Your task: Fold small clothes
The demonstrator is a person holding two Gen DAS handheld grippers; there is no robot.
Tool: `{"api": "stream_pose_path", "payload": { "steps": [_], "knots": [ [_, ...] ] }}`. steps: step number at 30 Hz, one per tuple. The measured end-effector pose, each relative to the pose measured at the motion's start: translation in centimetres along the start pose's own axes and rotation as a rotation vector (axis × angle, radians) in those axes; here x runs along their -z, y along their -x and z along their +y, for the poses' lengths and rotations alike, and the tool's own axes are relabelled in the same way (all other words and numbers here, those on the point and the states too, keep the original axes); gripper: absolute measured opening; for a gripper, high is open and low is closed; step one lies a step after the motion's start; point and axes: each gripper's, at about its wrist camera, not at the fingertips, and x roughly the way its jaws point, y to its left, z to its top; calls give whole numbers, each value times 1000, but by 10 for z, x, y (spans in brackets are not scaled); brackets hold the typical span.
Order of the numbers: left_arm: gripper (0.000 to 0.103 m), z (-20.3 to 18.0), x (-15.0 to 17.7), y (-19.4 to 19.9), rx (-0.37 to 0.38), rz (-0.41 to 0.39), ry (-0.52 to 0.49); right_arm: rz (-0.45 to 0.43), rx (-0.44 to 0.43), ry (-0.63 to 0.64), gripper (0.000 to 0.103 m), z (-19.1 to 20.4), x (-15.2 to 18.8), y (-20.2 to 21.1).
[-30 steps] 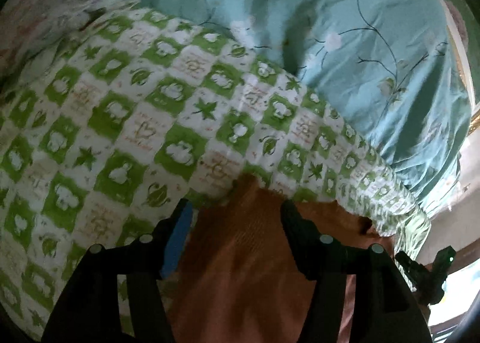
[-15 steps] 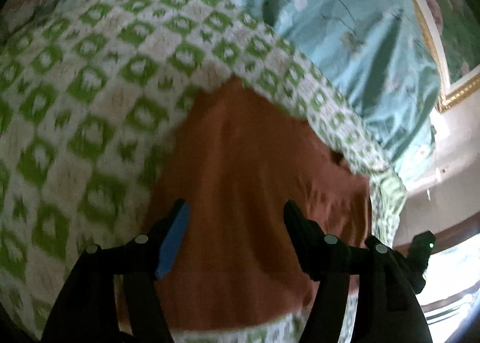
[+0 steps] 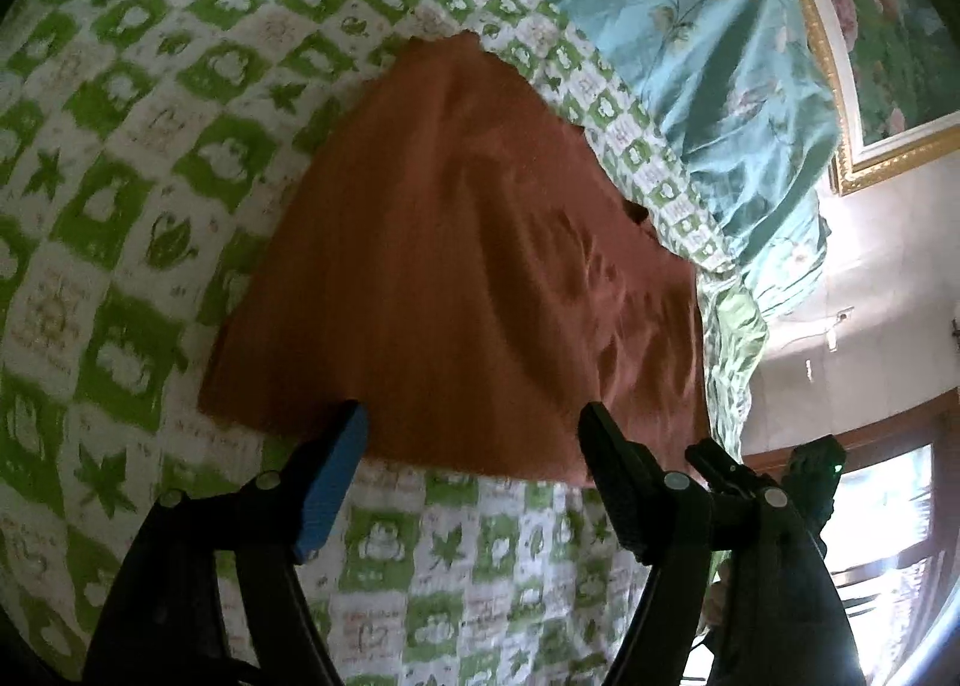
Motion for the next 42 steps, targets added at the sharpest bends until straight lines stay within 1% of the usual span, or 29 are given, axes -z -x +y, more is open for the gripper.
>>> {"api": "stream_pose_path", "payload": {
  "steps": [1, 5, 9, 12, 16, 19, 22, 26, 32, 33, 35, 36, 37, 38, 39, 42],
  "knots": [
    [75, 2, 3, 1, -2, 3, 9, -1, -2, -1, 35, 2, 3, 2],
    [75, 11, 13, 2, 30, 21, 56, 0, -11, 7, 36, 10, 11, 5],
    [75, 11, 21, 0, 12, 33, 54, 6, -24, 12, 37, 15, 14, 3],
    [78, 14, 28, -2, 5, 29, 81, 24, -34, 27, 40, 19, 14, -2],
    [79, 15, 31, -12, -1, 30, 119, 51, -50, 55, 42, 23, 11, -8],
    [80, 20, 28, -20, -13, 11, 148, 66, -57, 70, 42, 23, 6, -11],
    [81, 26, 23, -27, -2, -13, 199, 79, -59, 84, 42, 21, -2, -14],
    [82, 35, 12, -30, 32, -72, 265, 83, -58, 81, 42, 17, -7, -13],
    [80, 42, -8, -28, 18, -152, 311, 97, -55, 75, 43, 3, -16, -15],
    [78, 44, -10, -26, 14, -164, 319, 100, -55, 75, 43, 1, -17, -15],
    [70, 47, -16, -22, -4, -190, 325, 101, -54, 79, 43, -3, -19, -15],
    [59, 47, -19, -21, -22, -198, 316, 101, -55, 79, 43, -5, -20, -14],
    [43, 47, -20, -20, -33, -199, 309, 100, -57, 78, 43, -7, -21, -14],
    [33, 45, -22, -20, -51, -198, 293, 98, -58, 75, 43, -9, -22, -13],
    [23, 42, -24, -18, -45, -199, 278, 95, -58, 71, 43, -11, -23, -12],
    [16, 18, -27, -12, -53, -214, 195, 86, -64, 63, 43, -19, -29, -9]
  ]
}}
